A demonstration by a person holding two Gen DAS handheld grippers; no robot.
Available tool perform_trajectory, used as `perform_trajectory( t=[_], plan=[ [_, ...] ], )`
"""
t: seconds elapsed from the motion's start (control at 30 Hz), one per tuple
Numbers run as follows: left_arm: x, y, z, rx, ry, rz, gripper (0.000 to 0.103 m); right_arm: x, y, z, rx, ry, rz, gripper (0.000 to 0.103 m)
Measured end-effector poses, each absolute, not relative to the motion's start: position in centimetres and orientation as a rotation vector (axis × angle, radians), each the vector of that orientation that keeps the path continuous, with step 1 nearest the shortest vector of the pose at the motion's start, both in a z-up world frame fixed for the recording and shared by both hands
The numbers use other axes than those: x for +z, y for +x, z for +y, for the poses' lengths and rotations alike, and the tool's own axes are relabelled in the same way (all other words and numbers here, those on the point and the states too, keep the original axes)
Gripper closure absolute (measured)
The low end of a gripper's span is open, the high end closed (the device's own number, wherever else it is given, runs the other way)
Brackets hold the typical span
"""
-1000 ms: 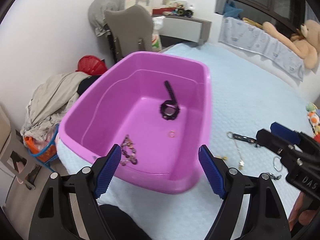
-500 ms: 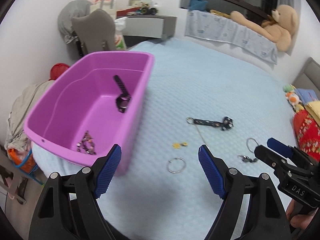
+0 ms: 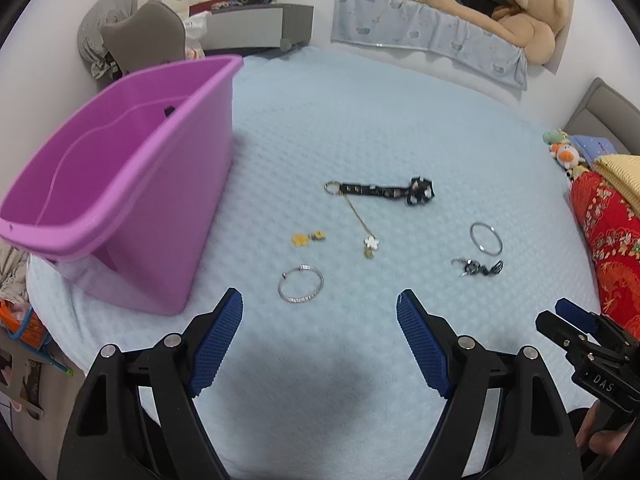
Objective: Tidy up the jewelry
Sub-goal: 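Move the right tool to the green keychain while the left tool approaches the silver bangle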
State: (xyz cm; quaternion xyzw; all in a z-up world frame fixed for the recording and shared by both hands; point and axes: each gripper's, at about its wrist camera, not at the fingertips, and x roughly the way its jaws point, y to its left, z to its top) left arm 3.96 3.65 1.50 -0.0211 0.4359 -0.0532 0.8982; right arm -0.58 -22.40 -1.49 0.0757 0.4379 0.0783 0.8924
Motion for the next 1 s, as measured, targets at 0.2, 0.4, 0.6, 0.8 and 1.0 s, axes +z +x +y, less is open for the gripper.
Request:
perform_trajectory(
  t=[0.2, 0.4, 0.6, 0.8, 1.0],
  plan=[
    [-1.2, 4.2, 3.7, -0.103, -0.042, 0.945, 0.020, -3.5, -0.3, -23.2, 0.126, 0.161, 0.926, 0.034],
    [-3.5, 5.1, 4.1, -0.075, -0.055, 0.973, 0.015, -5.3, 0.7, -24.4, 0.092, 0.184, 0.945, 0.034],
    [-5.4, 6.6, 4.5, -0.054, -0.066, 0.993, 0.011, -6.8, 1.8, -25.1, 0.068, 0.187, 0.970, 0.032],
    [-7.5, 8.4, 4.6, -0.033, -0.067, 1.008, 0.011, -8.4, 3.3, -25.8, 0.050, 0.207, 0.992, 0.032],
    [-9.3, 10.0, 4.2, -0.013, -0.049, 1.027, 0.011, -9.9, 5.5, -25.6, 0.038, 0.189, 1.008, 0.032]
  ],
)
